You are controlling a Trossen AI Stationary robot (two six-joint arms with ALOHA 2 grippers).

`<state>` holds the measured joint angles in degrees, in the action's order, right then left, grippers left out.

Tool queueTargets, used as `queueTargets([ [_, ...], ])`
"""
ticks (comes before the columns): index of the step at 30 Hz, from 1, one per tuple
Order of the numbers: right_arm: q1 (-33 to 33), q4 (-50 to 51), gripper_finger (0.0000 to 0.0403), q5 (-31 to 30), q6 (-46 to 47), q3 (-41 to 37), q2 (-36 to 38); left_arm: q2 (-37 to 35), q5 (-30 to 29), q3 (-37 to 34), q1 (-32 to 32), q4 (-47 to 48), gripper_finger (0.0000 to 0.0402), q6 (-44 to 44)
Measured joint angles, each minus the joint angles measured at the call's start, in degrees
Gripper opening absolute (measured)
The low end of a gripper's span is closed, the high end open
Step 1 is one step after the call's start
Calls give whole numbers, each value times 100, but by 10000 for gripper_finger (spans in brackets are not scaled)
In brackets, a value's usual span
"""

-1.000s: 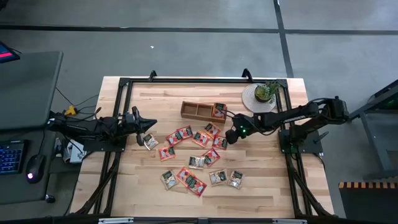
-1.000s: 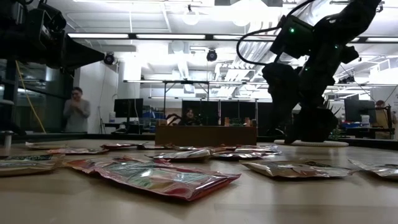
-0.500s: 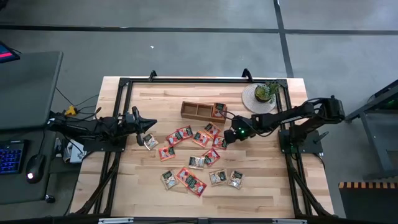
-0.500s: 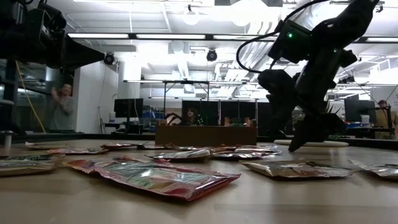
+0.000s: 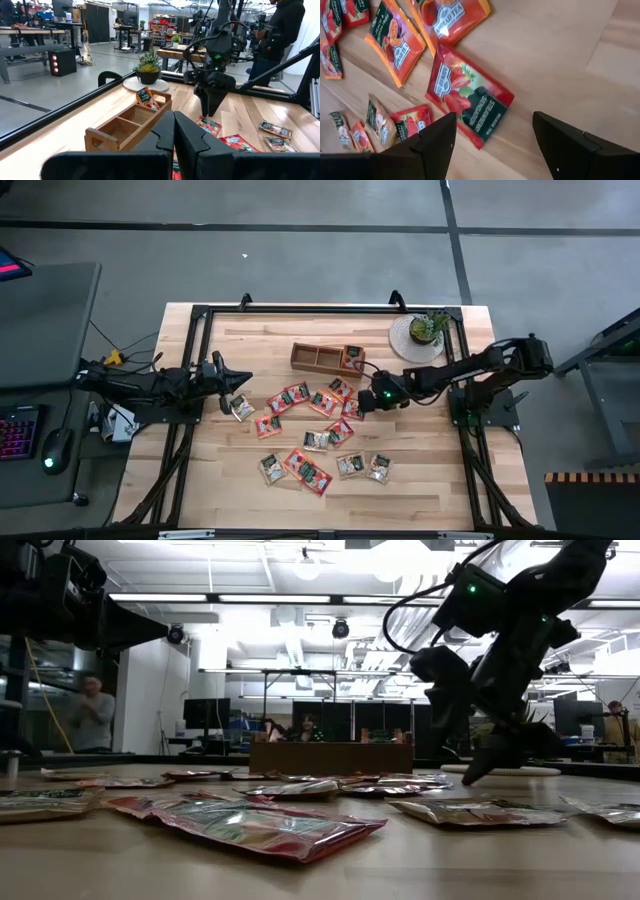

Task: Pick & Place Tea
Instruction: Put the red tea bag into the middle section of the wooden organizer

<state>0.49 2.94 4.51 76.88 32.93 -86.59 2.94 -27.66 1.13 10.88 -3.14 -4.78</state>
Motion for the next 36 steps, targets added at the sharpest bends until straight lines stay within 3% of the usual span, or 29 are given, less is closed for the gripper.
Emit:
queueTargets([
  [24, -94, -707, 258, -267, 375, 4, -457, -1, 0, 0, 2, 0, 0, 0],
  [28, -95, -603, 233, -344, 388, 4, -459, 0, 0, 0, 1, 0, 0, 0],
  [36, -97, -546, 146, -441, 328, -4, -466, 0, 0, 0, 1, 0, 0, 0],
])
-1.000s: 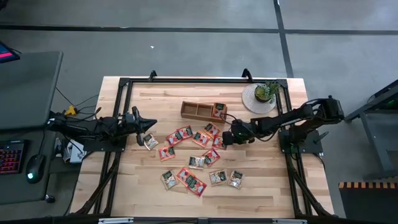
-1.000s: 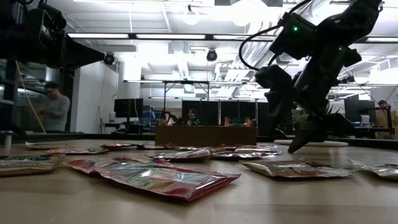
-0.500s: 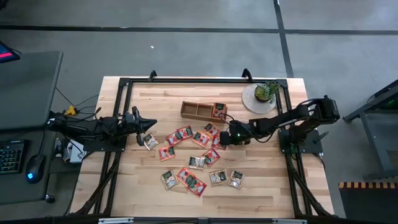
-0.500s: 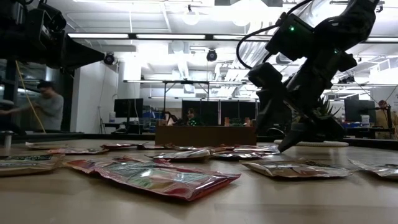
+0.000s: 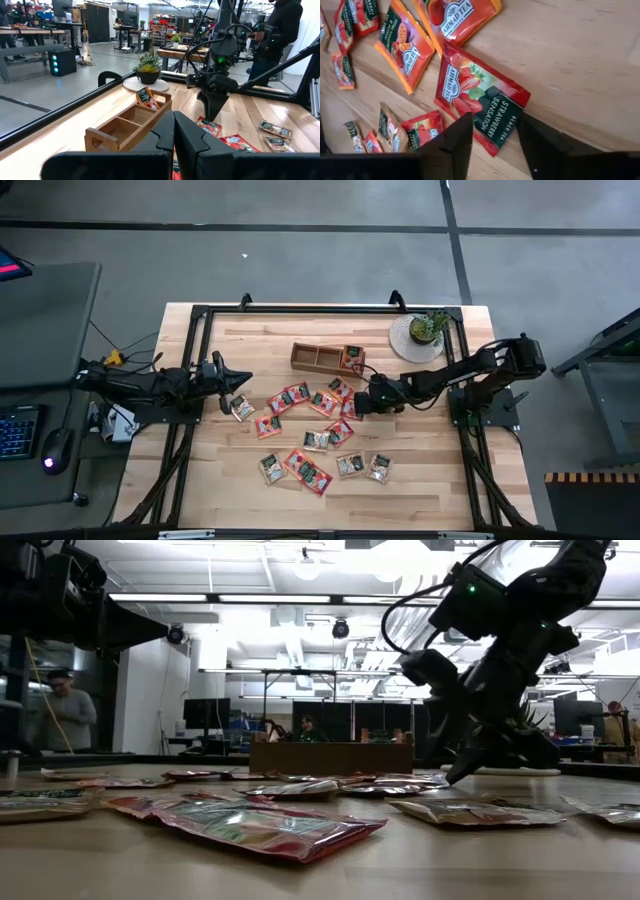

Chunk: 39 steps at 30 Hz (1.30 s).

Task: Pick & Place Tea
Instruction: Put the red tea bag into the middle section of the wooden organizer

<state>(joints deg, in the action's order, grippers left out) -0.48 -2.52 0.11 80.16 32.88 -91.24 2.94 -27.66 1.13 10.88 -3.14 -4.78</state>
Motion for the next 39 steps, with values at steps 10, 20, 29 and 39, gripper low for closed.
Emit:
queueTargets([
  [10, 5, -11, 59, -65, -214, -4, -7, -2, 0, 0, -1, 0, 0, 0],
  [20, 11, -251, 2, -99, -583, -7, -17, -1, 0, 0, -1, 0, 0, 0],
  [29, 9, -294, 1, -219, -850, -11, 574, 0, 0, 0, -1, 0, 0, 0],
  [39, 67, -254, 0, -381, -1766, -4, 1837, -1, 0, 0, 0, 0, 0, 0],
])
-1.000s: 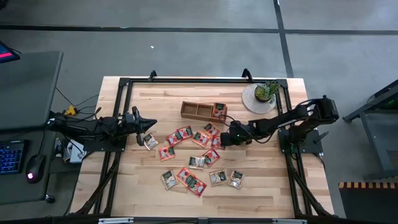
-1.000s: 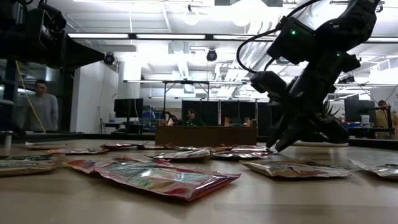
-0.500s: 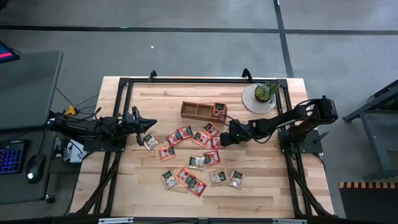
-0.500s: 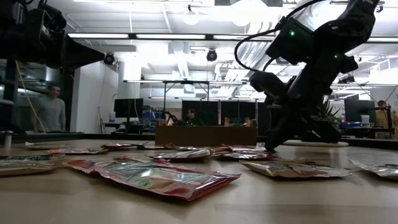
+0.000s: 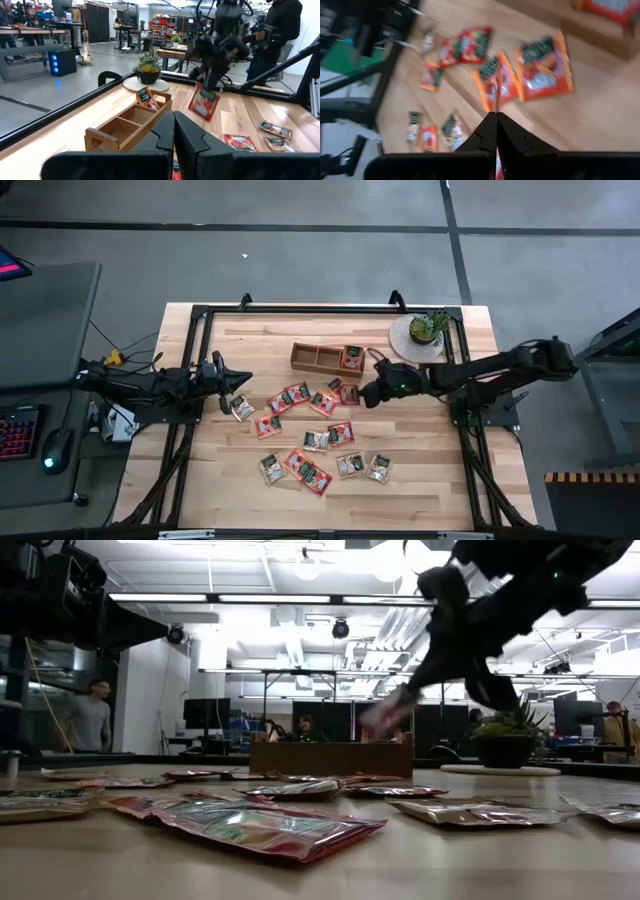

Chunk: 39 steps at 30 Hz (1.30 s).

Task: Pick & Place Tea
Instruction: Put the red tea bag into the middle section of the wooden organizer

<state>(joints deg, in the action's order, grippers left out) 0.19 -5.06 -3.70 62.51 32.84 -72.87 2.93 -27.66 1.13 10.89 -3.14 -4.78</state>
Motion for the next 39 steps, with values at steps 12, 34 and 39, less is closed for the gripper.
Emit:
queueTargets([
  [12, 663, 1392, 0, 402, -1398, 859, 726, 0, 0, 0, -1, 0, 0, 0],
  [34, 2203, 5704, 0, 1079, -5540, 6337, -2317, 0, 0, -1, 0, 0, 0, 0],
  [39, 2277, 6498, 0, 1098, -6168, 7322, -3285, 1, 0, 0, -1, 0, 0, 0],
])
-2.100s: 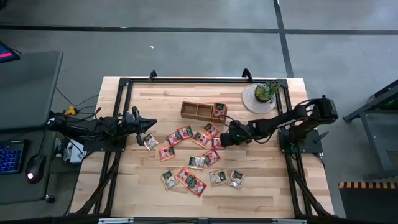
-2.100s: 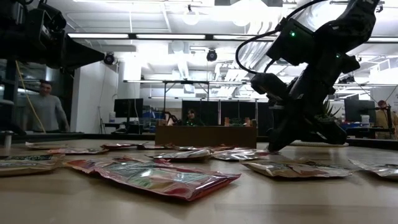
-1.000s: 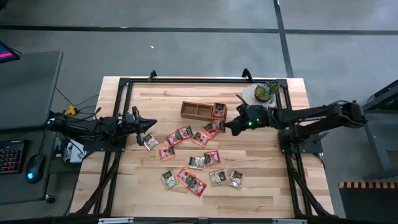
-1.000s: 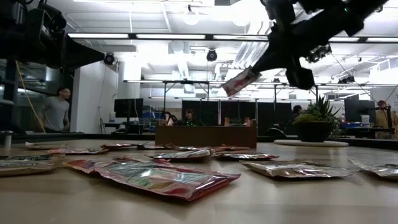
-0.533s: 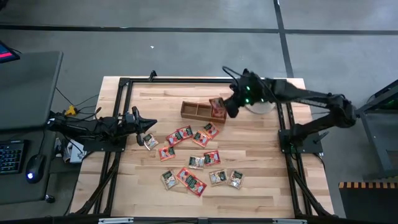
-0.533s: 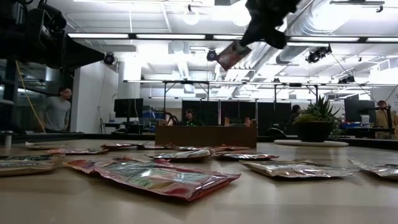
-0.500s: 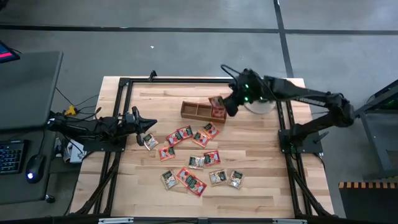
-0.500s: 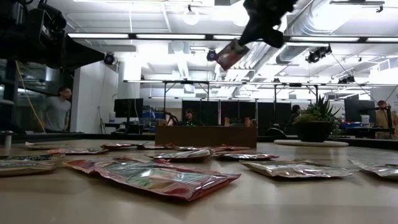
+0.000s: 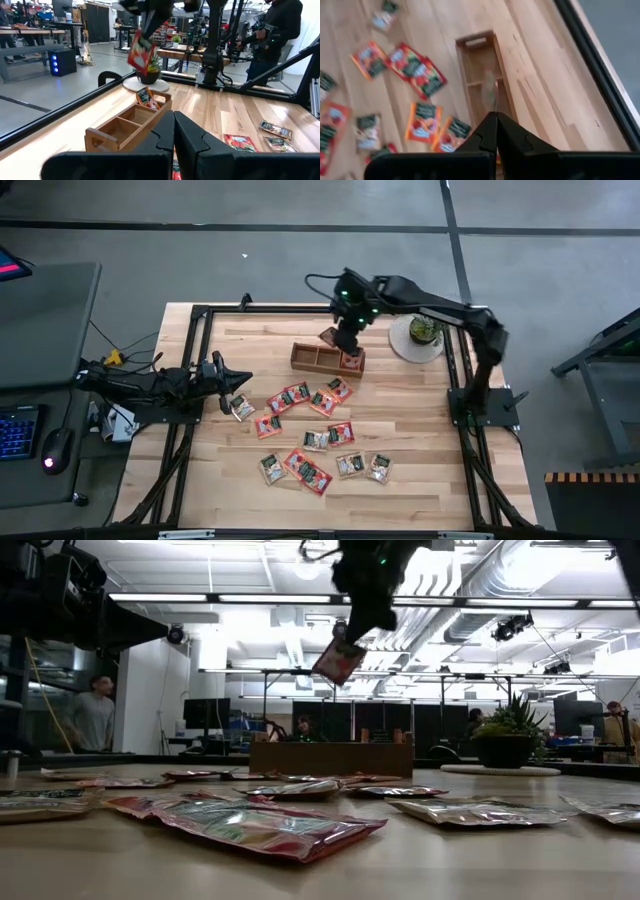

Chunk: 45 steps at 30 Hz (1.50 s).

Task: Pick & Place Tea
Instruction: Put the red tea bag into the middle section of the wooden organizer

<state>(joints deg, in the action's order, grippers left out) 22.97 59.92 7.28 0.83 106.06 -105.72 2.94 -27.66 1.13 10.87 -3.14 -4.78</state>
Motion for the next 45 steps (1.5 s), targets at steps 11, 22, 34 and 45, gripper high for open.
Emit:
queueTargets([
  [11, -3, 777, 0, -3, -865, 1089, -1366, 0, 0, 0, 2, 0, 0, 0],
  [22, -7, 629, 0, -144, -1438, 1001, -1681, -2, 0, 0, 0, 0, 0, 0],
  [34, -14, 455, 0, -74, -1572, 913, -1838, -2, 7, 0, 0, 0, 0, 0],
  [45, -12, 477, 0, -141, -1638, 294, -1838, 0, 9, 0, 1, 0, 0, -1],
])
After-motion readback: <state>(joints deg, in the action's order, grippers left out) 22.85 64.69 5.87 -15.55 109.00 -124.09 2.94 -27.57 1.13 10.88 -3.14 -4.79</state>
